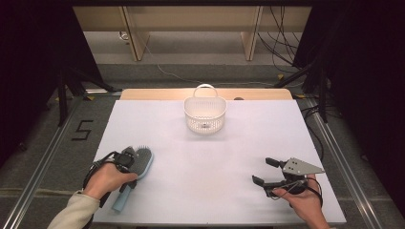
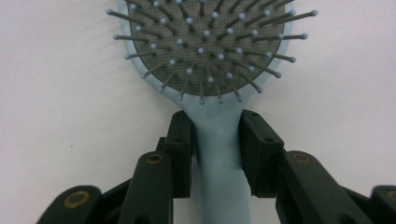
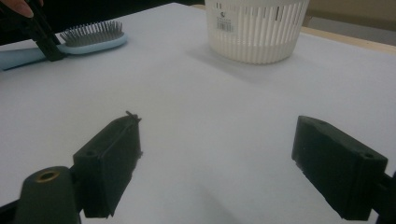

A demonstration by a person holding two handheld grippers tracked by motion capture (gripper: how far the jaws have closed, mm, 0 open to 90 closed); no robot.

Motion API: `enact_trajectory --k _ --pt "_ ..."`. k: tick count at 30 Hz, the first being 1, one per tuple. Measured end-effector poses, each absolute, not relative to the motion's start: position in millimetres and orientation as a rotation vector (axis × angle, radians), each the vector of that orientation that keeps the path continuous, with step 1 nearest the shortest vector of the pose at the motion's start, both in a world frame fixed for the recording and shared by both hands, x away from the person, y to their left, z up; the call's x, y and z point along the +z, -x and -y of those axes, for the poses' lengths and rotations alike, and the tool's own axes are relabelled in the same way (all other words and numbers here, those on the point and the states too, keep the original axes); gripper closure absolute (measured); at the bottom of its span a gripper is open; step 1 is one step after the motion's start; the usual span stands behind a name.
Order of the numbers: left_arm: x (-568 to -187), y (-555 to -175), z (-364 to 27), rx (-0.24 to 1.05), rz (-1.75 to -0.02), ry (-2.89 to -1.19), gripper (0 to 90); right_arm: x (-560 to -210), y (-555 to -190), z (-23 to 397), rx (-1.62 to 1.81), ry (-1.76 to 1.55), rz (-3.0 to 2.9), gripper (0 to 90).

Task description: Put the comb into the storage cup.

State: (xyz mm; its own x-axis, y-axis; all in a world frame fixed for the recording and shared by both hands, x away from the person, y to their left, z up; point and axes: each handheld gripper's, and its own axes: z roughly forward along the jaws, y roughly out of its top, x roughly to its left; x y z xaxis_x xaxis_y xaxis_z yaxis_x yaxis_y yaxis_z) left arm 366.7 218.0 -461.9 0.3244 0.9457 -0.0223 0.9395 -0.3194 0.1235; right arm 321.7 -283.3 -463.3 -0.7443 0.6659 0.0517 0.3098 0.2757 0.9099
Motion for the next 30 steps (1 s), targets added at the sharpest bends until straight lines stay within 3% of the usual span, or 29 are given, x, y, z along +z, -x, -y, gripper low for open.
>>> enact_trajectory --k 30 --pt "-462.1 -361.5 -220.5 0.126 -1.677 -2.478 70.0 -463.2 -321.8 283.9 1.457 -0.889 -2.213 16.3"
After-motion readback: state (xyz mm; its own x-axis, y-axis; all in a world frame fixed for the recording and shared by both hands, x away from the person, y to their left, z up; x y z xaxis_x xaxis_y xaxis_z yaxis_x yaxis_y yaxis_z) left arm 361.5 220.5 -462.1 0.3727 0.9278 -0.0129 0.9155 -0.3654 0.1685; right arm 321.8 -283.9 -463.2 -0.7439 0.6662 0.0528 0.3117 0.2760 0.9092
